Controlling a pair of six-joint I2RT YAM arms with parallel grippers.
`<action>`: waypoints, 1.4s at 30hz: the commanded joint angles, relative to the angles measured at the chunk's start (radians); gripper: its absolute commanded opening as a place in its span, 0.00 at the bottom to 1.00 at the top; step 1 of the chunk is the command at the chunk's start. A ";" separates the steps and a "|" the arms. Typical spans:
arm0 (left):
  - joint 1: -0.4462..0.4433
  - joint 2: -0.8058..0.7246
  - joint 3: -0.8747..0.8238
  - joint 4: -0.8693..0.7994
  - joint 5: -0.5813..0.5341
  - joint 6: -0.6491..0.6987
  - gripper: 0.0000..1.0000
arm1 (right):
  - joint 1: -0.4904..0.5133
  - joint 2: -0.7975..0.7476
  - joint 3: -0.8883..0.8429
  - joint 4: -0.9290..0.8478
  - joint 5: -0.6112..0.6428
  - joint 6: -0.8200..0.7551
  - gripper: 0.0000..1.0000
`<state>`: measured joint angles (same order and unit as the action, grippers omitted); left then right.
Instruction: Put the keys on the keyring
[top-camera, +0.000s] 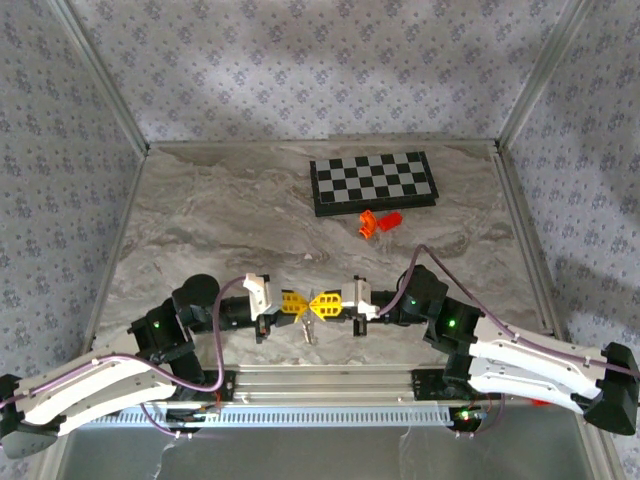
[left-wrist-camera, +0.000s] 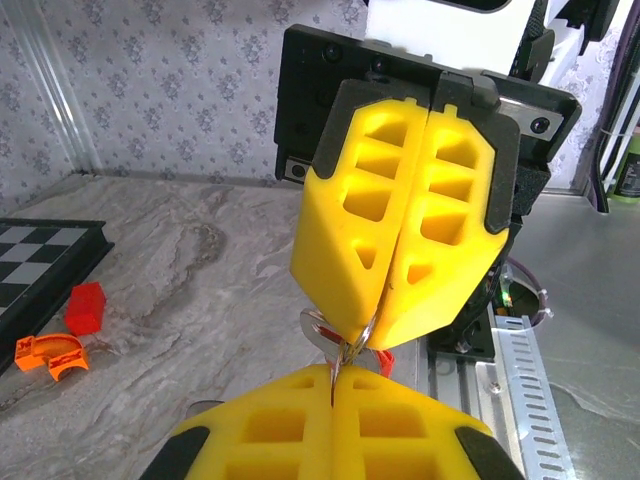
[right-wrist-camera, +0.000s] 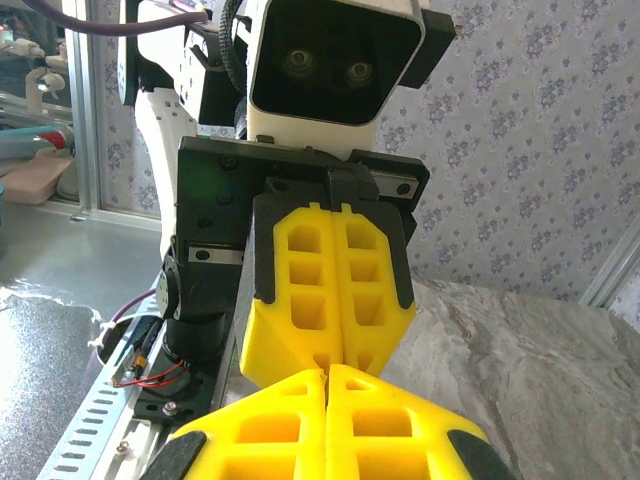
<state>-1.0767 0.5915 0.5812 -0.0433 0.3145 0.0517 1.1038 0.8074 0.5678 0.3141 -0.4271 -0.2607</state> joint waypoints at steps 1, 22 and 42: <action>0.000 -0.001 0.060 0.106 -0.028 0.009 0.00 | 0.010 -0.010 0.001 -0.059 -0.074 -0.029 0.00; 0.000 0.001 0.062 0.106 -0.022 0.007 0.00 | 0.011 -0.030 -0.008 -0.107 -0.071 -0.091 0.00; 0.001 0.011 0.072 0.108 -0.017 0.010 0.00 | 0.011 -0.060 -0.031 -0.130 -0.026 -0.156 0.00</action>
<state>-1.0801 0.6037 0.5941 -0.0414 0.3233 0.0517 1.1038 0.7628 0.5610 0.2337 -0.4267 -0.4015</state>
